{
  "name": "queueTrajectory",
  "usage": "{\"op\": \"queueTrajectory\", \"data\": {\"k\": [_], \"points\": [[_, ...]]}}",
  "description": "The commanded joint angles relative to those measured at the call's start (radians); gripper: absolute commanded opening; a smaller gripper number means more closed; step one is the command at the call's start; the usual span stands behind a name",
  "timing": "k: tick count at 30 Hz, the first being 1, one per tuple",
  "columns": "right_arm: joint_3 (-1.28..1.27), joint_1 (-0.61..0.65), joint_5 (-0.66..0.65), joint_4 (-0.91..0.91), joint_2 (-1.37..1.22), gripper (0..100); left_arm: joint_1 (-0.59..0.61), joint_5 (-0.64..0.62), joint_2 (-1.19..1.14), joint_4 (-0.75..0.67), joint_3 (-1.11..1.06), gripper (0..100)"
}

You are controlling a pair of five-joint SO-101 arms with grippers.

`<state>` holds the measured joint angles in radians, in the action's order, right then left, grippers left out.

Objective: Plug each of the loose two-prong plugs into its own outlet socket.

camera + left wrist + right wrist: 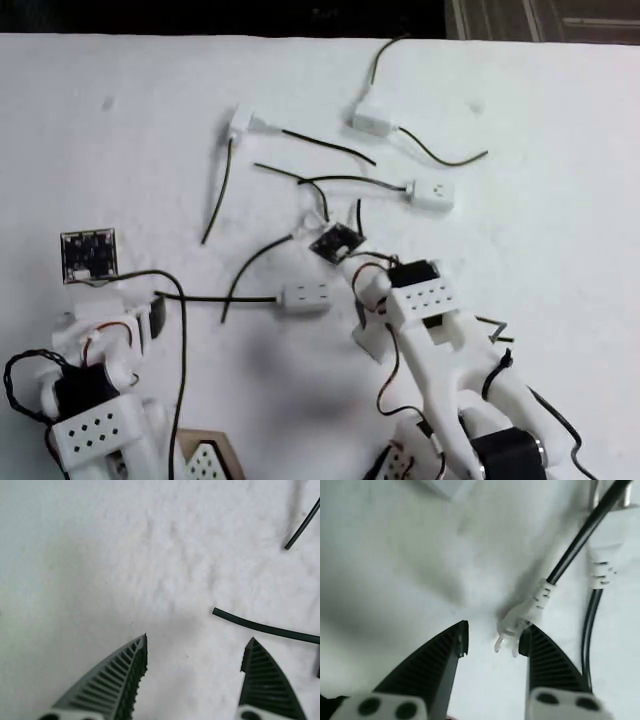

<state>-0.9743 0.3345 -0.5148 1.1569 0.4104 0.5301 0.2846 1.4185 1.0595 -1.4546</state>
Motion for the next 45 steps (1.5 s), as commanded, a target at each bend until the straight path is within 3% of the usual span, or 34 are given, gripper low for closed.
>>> {"op": "queueTrajectory", "data": {"k": [1, 8, 17, 28, 37, 41, 45], "points": [[-0.002, -0.048, -0.002, -0.024, -0.001, 16.6, 0.007, 0.003, 0.012, -0.018, 0.006, 30], [-0.002, -0.127, -0.060, -0.028, -0.001, 16.6, 0.007, 0.003, 0.012, -0.018, 0.006, 30], [0.003, -0.119, -0.064, -0.028, 0.001, 16.6, 0.007, 0.003, 0.012, -0.018, 0.006, 30], [0.003, 0.031, 0.029, -0.024, 0.001, 16.6, 0.007, 0.003, 0.012, -0.018, 0.006, 30], [-0.020, 0.039, 0.063, -0.033, -0.033, 16.6, 0.007, 0.003, 0.012, -0.018, 0.006, 30], [-0.020, 0.036, 0.066, -0.134, -0.140, 16.1, 0.007, 0.003, 0.012, -0.018, 0.006, 30], [-0.006, 0.036, 0.064, -0.225, -0.234, 7.3, 0.008, 0.003, 0.012, -0.018, 0.006, 30]]}}
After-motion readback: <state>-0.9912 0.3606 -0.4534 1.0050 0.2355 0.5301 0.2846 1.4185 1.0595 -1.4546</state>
